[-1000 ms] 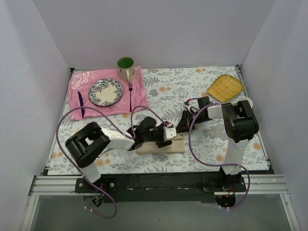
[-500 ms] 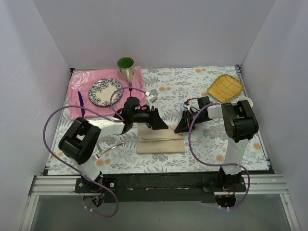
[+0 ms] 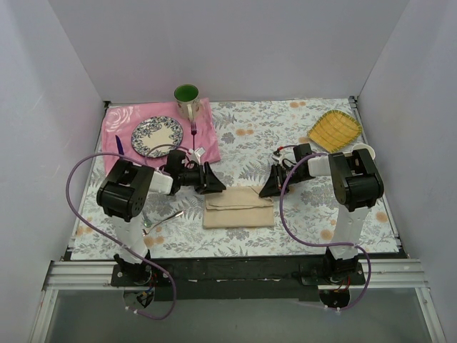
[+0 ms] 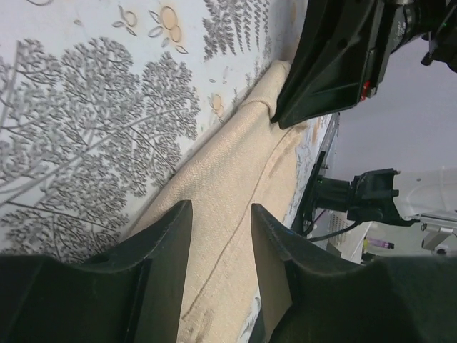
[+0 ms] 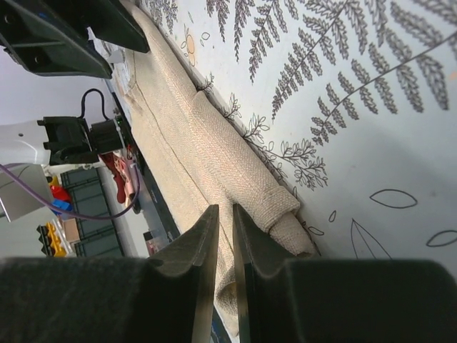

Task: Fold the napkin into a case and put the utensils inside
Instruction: Pick up the 2/3-rectangle-folded napkin from the center of the board.

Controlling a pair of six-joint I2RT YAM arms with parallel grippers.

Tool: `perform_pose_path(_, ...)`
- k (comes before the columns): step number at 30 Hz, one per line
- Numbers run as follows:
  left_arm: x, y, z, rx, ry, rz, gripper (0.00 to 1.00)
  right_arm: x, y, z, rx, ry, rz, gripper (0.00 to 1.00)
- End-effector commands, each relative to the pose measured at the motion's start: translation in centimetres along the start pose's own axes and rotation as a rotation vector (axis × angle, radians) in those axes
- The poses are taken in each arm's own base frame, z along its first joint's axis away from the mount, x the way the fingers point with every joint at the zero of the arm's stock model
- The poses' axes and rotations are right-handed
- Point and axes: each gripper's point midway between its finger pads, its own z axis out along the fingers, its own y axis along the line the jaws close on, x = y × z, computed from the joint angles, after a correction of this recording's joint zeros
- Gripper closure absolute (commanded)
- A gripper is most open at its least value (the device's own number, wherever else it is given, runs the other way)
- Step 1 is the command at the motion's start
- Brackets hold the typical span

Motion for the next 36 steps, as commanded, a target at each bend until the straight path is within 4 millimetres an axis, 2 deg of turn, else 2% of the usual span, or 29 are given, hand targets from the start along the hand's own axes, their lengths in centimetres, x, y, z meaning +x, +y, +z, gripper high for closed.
perform_pose_path(1,0.0,-5.1,-1.5,0.11,-0.007,0.27,0.59,-0.6,-4.5,0.2,0.19,-0.033,-0.08,0.78)
perform_pose_path(2,0.0,-7.0,-1.8,0.099,0.004,0.369,0.58,-0.6,-4.3,0.2,0.189,-0.034,-0.085,0.78)
perform_pose_path(3,0.3,-7.4,-1.6,0.087,0.014,0.562,0.57,-0.8,-4.2,0.1,0.188,-0.037,-0.091,0.78)
perform_pose_path(4,1.3,-8.2,-0.4,0.048,0.027,0.698,0.57,-0.9,-4.0,0.1,0.184,-0.037,-0.099,0.78)
perform_pose_path(6,2.9,-9.6,-0.1,0.002,0.02,0.908,0.57,-1.1,-3.1,0.0,0.161,-0.035,-0.108,0.78)
perform_pose_path(7,3.7,-9.6,0.9,-0.061,0.008,1.095,0.57,-1.3,-2.7,0.0,0.152,-0.038,-0.107,0.78)
perform_pose_path(8,4.1,-10.3,1.3,-0.066,-0.019,1.183,0.57,-1.4,-2.0,-0.2,0.142,-0.043,-0.101,0.78)
perform_pose_path(10,6.0,-9.9,2.1,-0.109,-0.02,1.344,0.57,-1.7,-0.7,-0.3,0.109,-0.047,-0.107,0.78)
perform_pose_path(11,6.2,-10.3,2.4,-0.106,-0.046,1.4,0.57,-1.9,0.2,-0.6,0.098,-0.056,-0.114,0.78)
perform_pose_path(12,6.9,-9.4,2.5,-0.118,-0.04,1.427,0.57,-2.0,0.9,-0.7,0.08,-0.054,-0.127,0.77)
perform_pose_path(13,8.2,-9.5,2.9,-0.1,-0.03,1.468,0.57,-2.0,1.5,-0.9,0.074,-0.053,-0.131,0.78)
perform_pose_path(14,7.9,-10.1,3.2,-0.101,-0.074,1.545,0.57,-2.1,2.3,-1.1,0.061,-0.057,-0.141,0.77)
perform_pose_path(15,8.4,-10.2,3.3,-0.09,-0.08,1.583,0.56,-2.0,3.0,-1.3,0.042,-0.055,-0.147,0.77)
perform_pose_path(16,10.2,-9.5,3.7,-0.072,-0.042,1.625,0.56,-1.7,3.5,-1.4,0.033,-0.048,-0.147,0.76)
perform_pose_path(20,11.9,-9.3,5.1,-0.05,-0.012,1.689,0.56,-1.0,4.7,-2.0,0.017,-0.037,-0.171,0.76)
perform_pose_path(23,12.7,-8.9,6.0,-0.045,0.0,1.734,0.57,-0.2,4.0,-2.0,0.043,-0.018,-0.172,0.76)
perform_pose_path(28,13.8,-9.2,7.2,-0.007,0.022,1.798,0.59,0.9,2.7,-1.8,0.071,0.01,-0.153,0.77)
perform_pose_path(33,14.4,-9.4,8.3,0.01,0.026,1.827,0.62,1.2,0.4,-1.1,0.124,0.017,-0.122,0.79)
perform_pose_path(36,14.7,-8.6,9.0,-0.008,0.047,1.844,0.64,1.6,-1.3,-0.5,0.152,0.02,-0.099,0.8)
